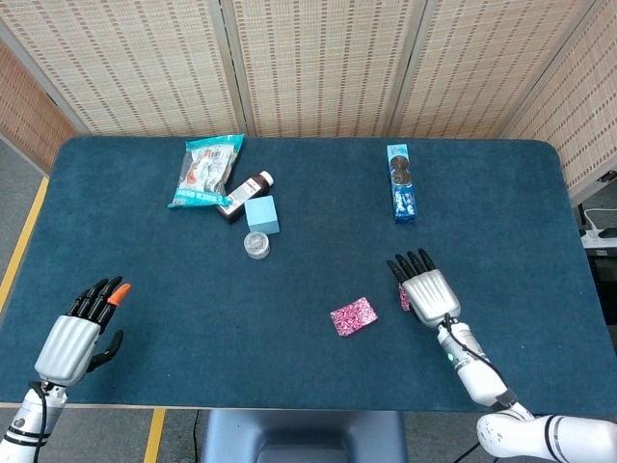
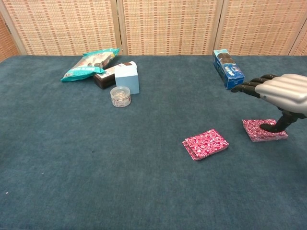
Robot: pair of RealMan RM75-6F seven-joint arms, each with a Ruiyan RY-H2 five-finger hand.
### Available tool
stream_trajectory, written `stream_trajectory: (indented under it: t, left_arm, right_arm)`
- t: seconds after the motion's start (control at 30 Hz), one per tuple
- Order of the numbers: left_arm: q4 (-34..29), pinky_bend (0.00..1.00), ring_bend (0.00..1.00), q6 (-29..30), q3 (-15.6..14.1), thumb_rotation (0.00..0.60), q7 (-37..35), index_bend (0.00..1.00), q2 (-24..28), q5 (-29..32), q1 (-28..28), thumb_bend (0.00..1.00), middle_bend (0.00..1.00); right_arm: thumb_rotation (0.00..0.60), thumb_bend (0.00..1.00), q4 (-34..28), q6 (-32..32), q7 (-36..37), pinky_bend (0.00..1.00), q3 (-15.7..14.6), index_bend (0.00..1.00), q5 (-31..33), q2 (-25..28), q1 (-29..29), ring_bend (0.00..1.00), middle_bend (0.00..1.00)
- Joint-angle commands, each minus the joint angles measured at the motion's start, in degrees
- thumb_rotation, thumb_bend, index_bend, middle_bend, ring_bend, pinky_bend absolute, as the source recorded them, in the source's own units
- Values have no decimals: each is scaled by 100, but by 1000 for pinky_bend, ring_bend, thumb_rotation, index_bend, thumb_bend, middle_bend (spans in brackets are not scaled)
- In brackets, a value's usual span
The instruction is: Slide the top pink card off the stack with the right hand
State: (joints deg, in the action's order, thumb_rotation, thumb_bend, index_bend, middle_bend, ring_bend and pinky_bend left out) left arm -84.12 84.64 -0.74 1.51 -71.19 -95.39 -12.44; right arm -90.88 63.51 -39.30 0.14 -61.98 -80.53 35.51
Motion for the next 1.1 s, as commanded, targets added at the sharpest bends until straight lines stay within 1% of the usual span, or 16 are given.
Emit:
stream_trajectory:
  t: [0.03,0.07,0.2,0.37,0.5,0.8,1.1]
  left_arm:
    - [-9,175,31,-20,-16,600,42,0,-11,-10,-1,485,0]
    - [-21,175,31,-26,-24,600,77,0,-18,-16,0,485,0]
    - [-49,175,31,-47,-21,600,136,0,-17,21,11,484,0]
    - [-79,175,34,-87,-18,600,163,0,-5,45,2,484,0]
    - [-72,175,34,-86,-20,600,157,0,-7,37,0,485,0]
    - [-66,175,34,-93,-19,600,135,0,2,36,-4,485,0]
    - [-50,175,34,-90,-22,600,83,0,13,21,-10,485,0]
  right_arm:
    - [600,266,292,-151,243,0,-50,44,63,39,-102,37,78]
    - [600,266,464,-315,362,0,-86,50,195,35,-140,38,86]
    - [600,266,808,-484,569,0,-145,69,70,-49,-186,38,102]
    - [600,266,998,-587,705,0,-156,79,3,-141,-239,38,109]
    - [600,266,1099,-617,759,0,-130,124,-84,-230,-254,38,143]
    - [600,266,1137,-703,622,0,-55,207,-93,-350,-225,56,194]
    - [600,266,1041,-716,443,0,27,238,3,-355,-213,69,216]
